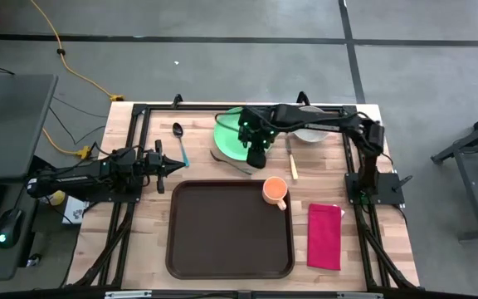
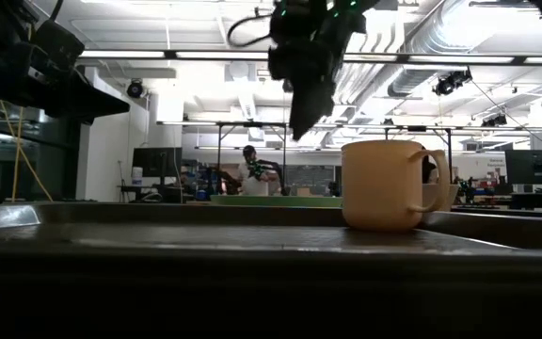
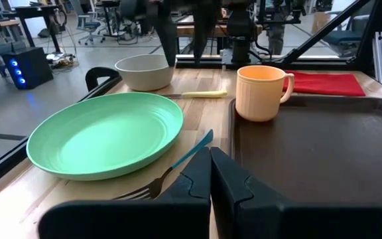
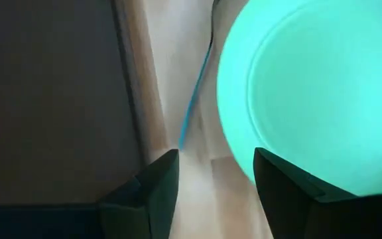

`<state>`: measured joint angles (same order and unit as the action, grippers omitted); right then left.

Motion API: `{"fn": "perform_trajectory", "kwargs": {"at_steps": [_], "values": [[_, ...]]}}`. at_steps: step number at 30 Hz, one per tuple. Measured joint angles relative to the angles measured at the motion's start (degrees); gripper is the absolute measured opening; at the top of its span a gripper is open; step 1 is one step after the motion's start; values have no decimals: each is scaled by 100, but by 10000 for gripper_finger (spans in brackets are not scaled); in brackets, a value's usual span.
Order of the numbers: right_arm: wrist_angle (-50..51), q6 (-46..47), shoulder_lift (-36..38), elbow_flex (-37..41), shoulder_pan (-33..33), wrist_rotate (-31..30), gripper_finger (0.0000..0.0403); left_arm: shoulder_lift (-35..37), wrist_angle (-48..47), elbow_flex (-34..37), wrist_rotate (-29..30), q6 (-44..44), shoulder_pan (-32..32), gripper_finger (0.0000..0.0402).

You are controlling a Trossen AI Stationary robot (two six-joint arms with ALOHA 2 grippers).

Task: Set up tray
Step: Put the green plate on the black serving tray

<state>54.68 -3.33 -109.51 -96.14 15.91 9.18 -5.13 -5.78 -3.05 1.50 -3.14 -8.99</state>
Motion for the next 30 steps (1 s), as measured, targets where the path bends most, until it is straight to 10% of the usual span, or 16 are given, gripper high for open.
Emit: {"fn": "perform_trajectory", "kwargs": {"at_steps": [7, 30], "values": [[78, -1073, -596, -275, -187, -1062, 172, 0, 0, 0, 0, 0, 2, 31], [-225, -1299, -1481, -247, -204, -950, 172, 0, 0, 0, -2, -111, 0, 31]]}}
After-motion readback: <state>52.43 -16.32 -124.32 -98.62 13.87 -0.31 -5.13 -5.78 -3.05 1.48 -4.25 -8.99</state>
